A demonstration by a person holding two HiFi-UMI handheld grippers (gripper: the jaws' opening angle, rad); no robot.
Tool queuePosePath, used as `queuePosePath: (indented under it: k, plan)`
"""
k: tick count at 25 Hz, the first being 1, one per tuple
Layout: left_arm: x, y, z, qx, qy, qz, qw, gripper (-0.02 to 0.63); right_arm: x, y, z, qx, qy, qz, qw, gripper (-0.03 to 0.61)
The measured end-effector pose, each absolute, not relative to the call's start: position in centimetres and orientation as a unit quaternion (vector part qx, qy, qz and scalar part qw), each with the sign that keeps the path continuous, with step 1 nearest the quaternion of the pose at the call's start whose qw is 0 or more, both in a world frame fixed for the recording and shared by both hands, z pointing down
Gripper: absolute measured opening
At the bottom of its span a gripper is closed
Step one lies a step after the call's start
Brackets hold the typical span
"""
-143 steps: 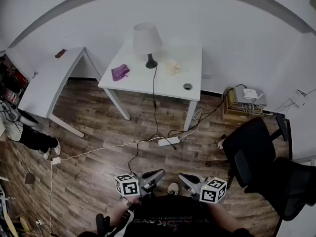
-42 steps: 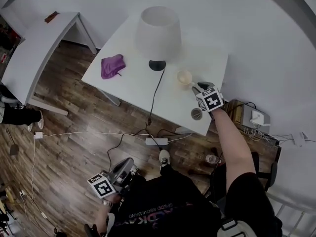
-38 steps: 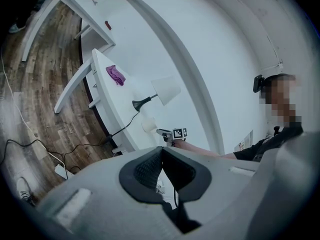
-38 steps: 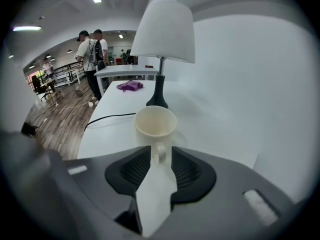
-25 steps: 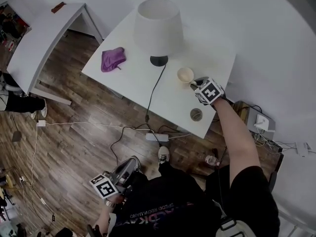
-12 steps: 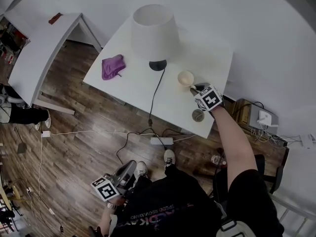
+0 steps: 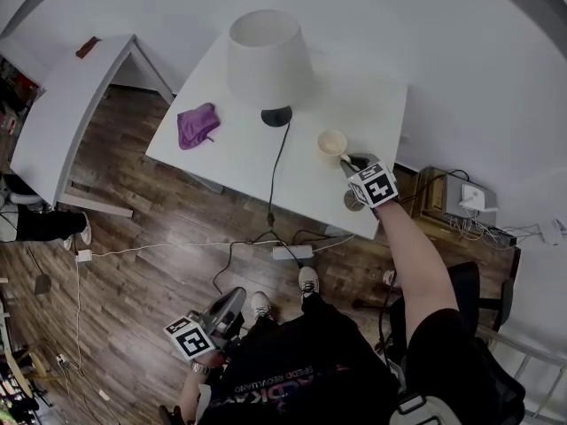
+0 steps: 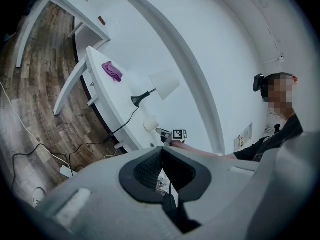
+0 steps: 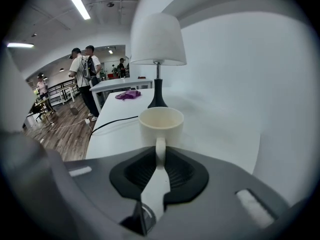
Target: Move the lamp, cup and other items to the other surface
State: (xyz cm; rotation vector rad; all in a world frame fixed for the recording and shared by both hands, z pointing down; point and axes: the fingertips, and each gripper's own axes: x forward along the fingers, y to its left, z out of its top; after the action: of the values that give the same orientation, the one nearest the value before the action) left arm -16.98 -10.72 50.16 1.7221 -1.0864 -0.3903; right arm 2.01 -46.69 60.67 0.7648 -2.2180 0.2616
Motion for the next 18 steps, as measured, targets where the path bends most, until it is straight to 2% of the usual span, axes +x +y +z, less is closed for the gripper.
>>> queuePosePath:
  k: [18]
  plan:
    - [-19.7,-10.2,49.5,0.735,-0.424,-0.146,0.509,-0.003,3.2,-44.6,57.8,0.395,-0.858,0.112,0.307,0.054]
